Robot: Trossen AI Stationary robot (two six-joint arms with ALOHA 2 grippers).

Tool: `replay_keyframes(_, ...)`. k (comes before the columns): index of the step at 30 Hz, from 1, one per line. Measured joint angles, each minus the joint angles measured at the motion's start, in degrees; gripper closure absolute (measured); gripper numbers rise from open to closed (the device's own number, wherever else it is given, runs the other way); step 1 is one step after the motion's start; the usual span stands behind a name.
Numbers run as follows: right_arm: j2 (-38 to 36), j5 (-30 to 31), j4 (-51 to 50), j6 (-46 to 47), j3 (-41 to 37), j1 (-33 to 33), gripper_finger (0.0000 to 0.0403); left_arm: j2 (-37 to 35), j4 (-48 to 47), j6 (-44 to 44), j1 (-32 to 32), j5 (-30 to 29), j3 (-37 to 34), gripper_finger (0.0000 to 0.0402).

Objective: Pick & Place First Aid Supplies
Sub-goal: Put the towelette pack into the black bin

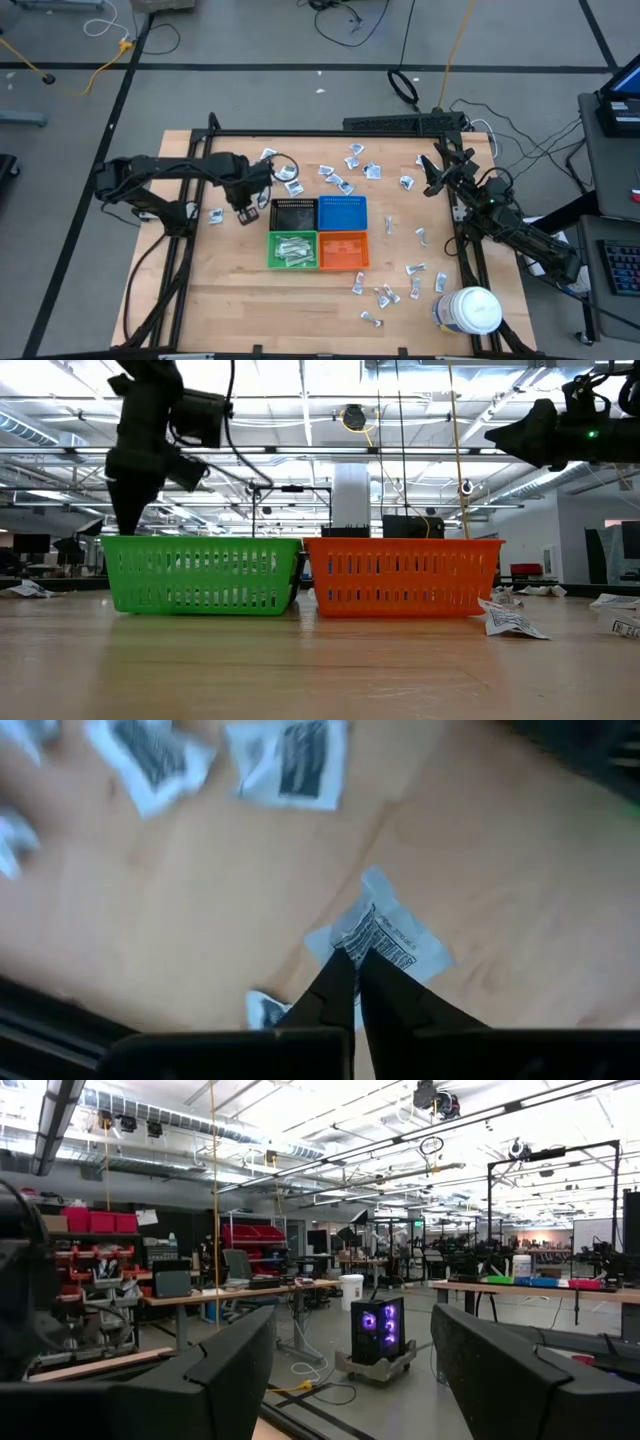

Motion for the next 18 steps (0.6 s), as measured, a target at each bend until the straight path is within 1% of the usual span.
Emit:
replay_keyframes(5,0.0,0.0,0.0,0.0,0.0,0.0,0.0140,0.0,-2.7,13.8,-1.2,-1.4,3.8,0.0391)
replay_keyframes(8,0.0,0.0,0.0,0.0,0.0,0.0,0.0140,1.6,-2.9,19.8,-2.2,-1.6,6.4,0.0396)
replay_keyframes(12,0.0,0.0,0.0,0.0,0.0,0.0,0.0140,6.4,-2.7,23.6,-3.1,-1.5,11.8,0.0393)
replay_keyframes(18,0.0,0.0,0.0,0.0,0.0,0.0,0.0140,14.6,-2.8,24.5,-3.4,-0.9,21.6,0.0394)
